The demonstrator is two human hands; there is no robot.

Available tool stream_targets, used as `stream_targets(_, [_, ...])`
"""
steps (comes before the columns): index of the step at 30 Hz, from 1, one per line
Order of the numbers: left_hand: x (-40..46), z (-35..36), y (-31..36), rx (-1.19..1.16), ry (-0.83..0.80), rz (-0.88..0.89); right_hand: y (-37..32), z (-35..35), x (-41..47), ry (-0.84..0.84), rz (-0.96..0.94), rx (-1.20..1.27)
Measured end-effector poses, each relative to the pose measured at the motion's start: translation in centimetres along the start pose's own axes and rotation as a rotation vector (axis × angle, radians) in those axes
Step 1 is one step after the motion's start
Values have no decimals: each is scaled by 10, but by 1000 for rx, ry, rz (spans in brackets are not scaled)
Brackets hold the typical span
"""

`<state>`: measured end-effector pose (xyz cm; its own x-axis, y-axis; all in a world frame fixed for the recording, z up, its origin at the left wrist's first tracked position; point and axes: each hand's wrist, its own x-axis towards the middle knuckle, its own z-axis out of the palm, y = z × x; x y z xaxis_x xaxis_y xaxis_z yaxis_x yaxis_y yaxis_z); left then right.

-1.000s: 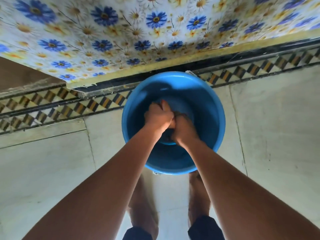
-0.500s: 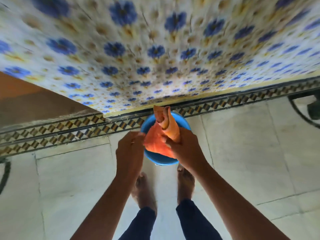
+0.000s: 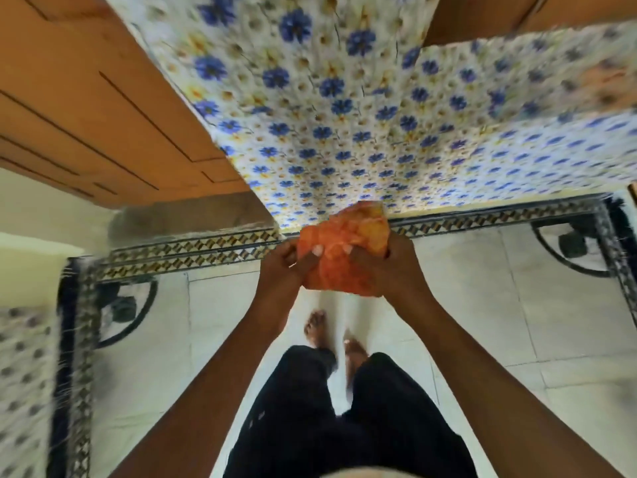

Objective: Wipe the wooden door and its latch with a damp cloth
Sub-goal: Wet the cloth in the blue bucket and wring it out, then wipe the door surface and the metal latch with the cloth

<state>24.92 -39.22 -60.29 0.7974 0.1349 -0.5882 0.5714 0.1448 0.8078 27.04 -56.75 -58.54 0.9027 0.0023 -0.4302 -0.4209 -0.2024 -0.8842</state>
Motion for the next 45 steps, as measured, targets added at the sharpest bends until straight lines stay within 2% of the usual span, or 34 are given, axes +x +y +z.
stream_targets(3, [-48,-13,27,-20,40,90,-30,9,-37,5,41,105])
stream_targets(6, [-85,-26,38,11,42,218,-52,18,-63,-3,-19,132])
stream_targets(10, [-109,-47,54,-53,105,281,-82,34,-78,-35,-78,132])
stream_targets(16, [-101,-101,91,-128,258,362,-120,91,-62,-80,-35,308])
stream_targets(23, [-49,-208,164,-97,284,570,-194,203,-27,-24,-70,535])
stream_targets(29, [4,-307,242,152,230,755,-260,304,-6,165,-160,565])
stream_targets(34, [55,-358,324,455,224,1012,-306,353,20,375,-211,543])
stream_targets(39, [108,-378,409,674,153,1224,-357,377,59,548,-281,555])
stream_targets(43, [149,-379,464,839,207,1386,-402,382,98,663,-380,545])
stream_targets(45, [166,-379,488,998,296,1472,-423,383,121,736,-456,564])
